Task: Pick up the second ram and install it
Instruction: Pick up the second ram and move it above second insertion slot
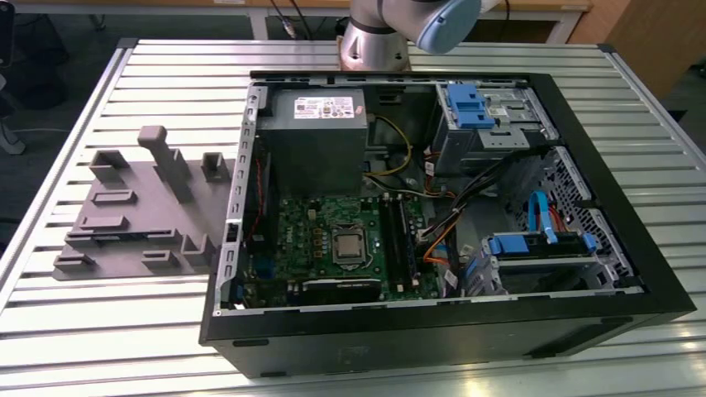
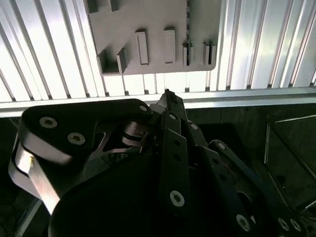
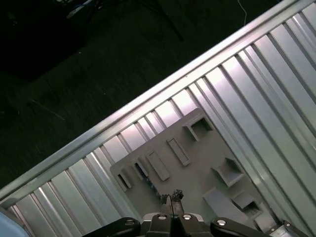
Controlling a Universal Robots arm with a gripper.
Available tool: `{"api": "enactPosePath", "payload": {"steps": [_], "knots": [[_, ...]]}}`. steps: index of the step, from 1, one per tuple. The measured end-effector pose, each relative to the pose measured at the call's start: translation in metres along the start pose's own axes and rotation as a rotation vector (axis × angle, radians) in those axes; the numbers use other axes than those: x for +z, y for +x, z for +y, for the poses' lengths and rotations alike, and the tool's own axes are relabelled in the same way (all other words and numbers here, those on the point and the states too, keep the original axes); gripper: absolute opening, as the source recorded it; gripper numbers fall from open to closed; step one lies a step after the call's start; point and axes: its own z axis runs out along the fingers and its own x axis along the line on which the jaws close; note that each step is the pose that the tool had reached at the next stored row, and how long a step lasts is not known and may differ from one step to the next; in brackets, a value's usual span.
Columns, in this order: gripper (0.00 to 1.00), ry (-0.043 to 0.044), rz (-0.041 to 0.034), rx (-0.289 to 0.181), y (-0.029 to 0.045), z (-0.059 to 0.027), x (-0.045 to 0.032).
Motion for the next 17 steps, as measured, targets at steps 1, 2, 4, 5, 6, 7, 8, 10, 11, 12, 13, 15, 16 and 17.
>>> {"api": "enactPosePath", "payload": {"steps": [1,2,4,5,6,7,8,10,11,12,13,15,16,17], "knots": [[0.11,-0.0001,0.0005,-0.008,0.0001,0.0001,0.0],[0.11,-0.0001,0.0009,-0.017,0.0001,0.0001,0.0001],[0.11,-0.0002,0.0019,-0.037,0.0002,0.0002,0.0001],[0.11,-0.0003,0.0025,-0.046,0.0002,0.0003,0.0001],[0.11,-0.0003,0.0029,-0.055,0.0003,0.0003,0.0002],[0.11,-0.0004,0.0034,-0.065,0.0003,0.0004,0.0002],[0.11,-0.0004,0.0039,-0.074,0.0003,0.0004,0.0002],[0.11,-0.0005,0.0049,-0.092,0.0004,0.0005,0.0003],[0.11,-0.0005,0.0055,-0.102,0.0004,0.0005,0.0003],[0.11,-0.0006,0.0061,-0.111,0.0004,0.0006,0.0003],[0.11,-0.0005,0.0065,-0.12,0.0004,0.0006,0.0004],[0.11,-0.0006,0.0078,-0.138,0.0005,0.0007,0.0004],[0.11,-0.0005,0.0083,-0.147,0.0005,0.0007,0.0005],[0.11,-0.0005,0.009,-0.155,0.0006,0.0008,0.0005]]}}
